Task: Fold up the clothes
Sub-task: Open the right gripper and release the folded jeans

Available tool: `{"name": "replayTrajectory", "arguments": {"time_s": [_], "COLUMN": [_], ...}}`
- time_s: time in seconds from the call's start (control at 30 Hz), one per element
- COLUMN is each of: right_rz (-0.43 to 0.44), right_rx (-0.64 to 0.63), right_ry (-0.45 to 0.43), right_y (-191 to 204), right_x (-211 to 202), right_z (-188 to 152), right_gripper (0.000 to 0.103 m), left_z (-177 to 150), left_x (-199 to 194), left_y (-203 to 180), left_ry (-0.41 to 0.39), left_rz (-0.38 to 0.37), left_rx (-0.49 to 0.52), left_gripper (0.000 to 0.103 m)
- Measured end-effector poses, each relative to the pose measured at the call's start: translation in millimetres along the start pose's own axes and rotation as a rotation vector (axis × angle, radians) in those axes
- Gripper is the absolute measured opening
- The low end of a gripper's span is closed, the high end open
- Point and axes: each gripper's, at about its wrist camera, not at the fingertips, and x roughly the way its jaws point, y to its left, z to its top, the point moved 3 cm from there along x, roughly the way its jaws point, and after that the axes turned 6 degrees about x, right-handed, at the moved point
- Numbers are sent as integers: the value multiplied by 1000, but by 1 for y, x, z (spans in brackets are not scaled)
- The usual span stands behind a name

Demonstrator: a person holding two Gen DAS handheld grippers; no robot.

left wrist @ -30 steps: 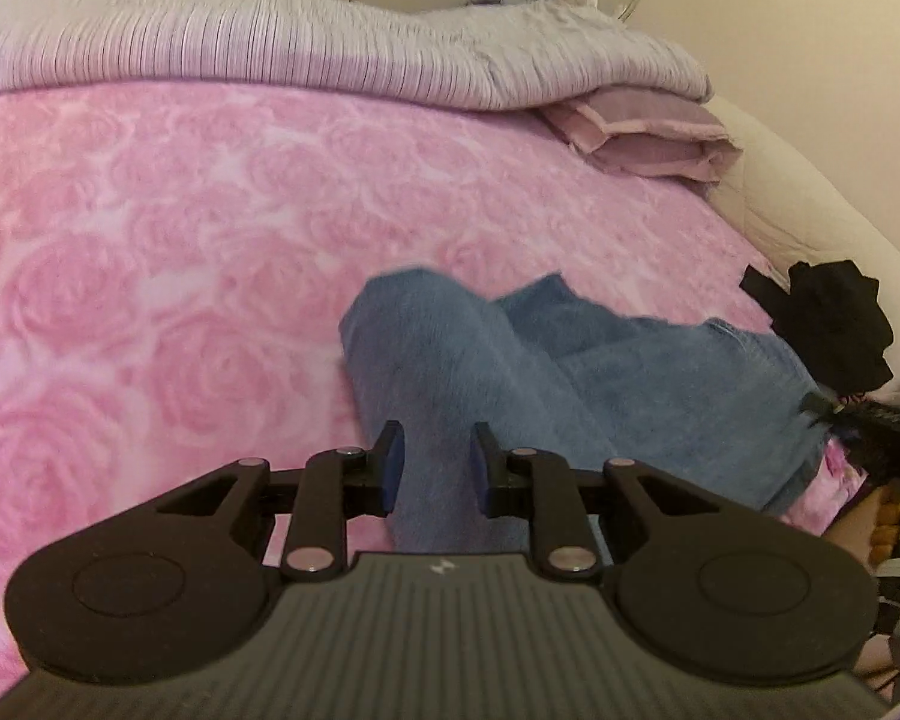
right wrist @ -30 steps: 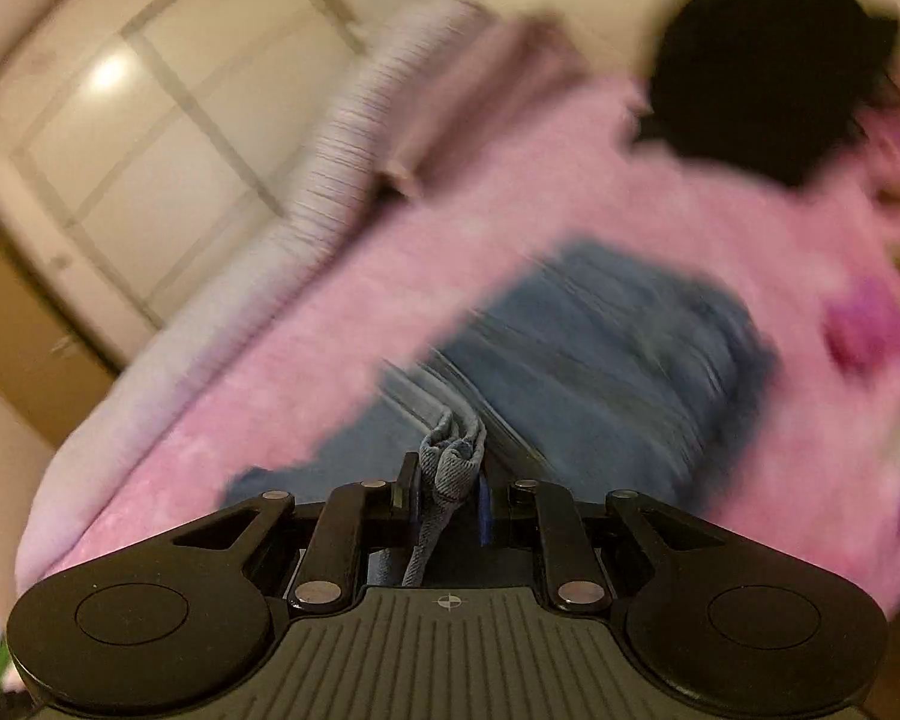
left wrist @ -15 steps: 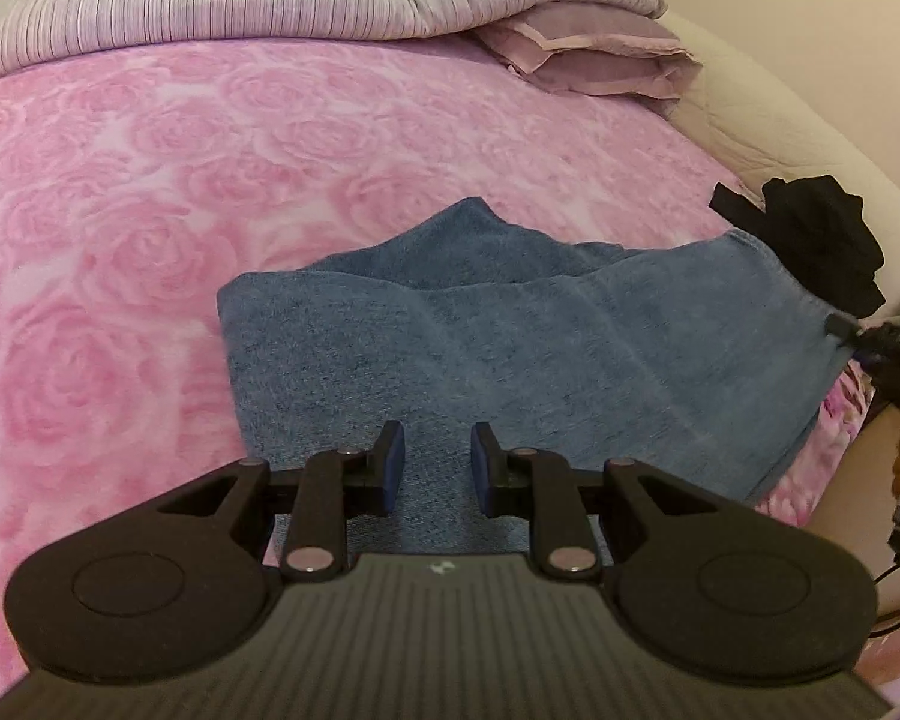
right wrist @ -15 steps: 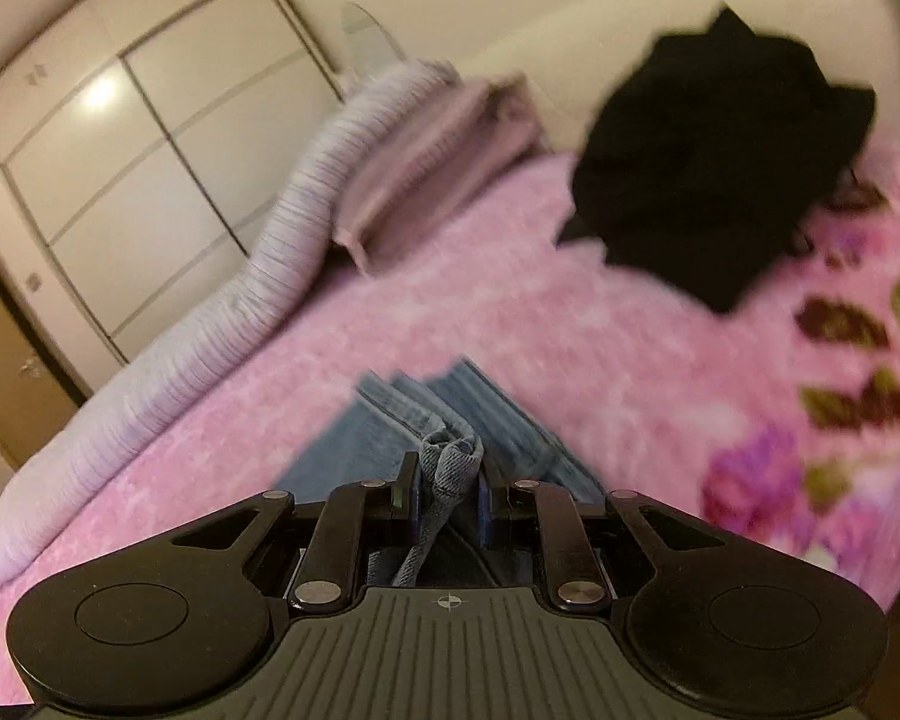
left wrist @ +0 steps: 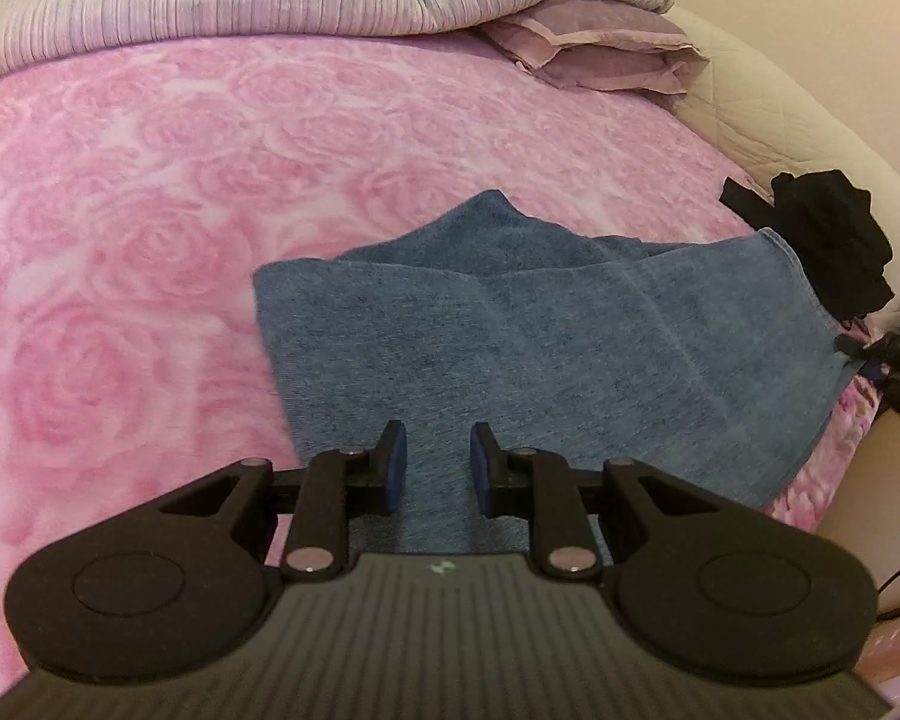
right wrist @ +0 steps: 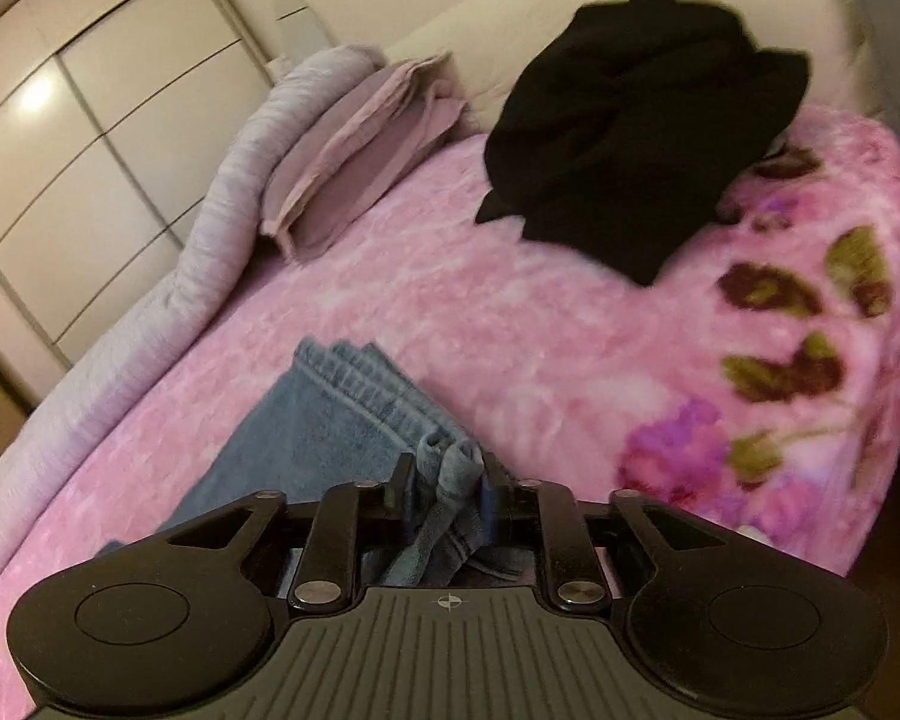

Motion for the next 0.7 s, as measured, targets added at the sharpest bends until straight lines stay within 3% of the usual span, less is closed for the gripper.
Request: {"name": "replayTrajectory", "arguments": {"time_s": [0.13, 0.23, 0.3, 0.4, 0.57, 0.7], "right_rz": [2, 70, 7, -46, -16, -8], "right_rx": [-136, -261, -309, -369, -343, -353], "right_ry": [-90, -11, 76, 62, 91, 137], "right_y": [23, 39, 37, 44, 59, 69], "right_x": [-28, -21, 3, 0, -22, -24], "right_z": [-5, -26, -44, -55, -63, -75], "right_gripper": [37, 37, 37, 37, 37, 37], "left_z": [-11, -27, -37, -41, -45, -56], "left_x": [-17, -15, -8, -15, -31, -20], "left_y": [-4, -8, -8, -12, -22, -27], "left_ry": [-8, 32, 44, 31, 16, 20], "left_rz": [-22, -17, 20, 42, 15, 57], "left_rx": [22, 21, 30, 25, 36, 51], "left_gripper": [18, 18, 18, 15, 17, 19]}}
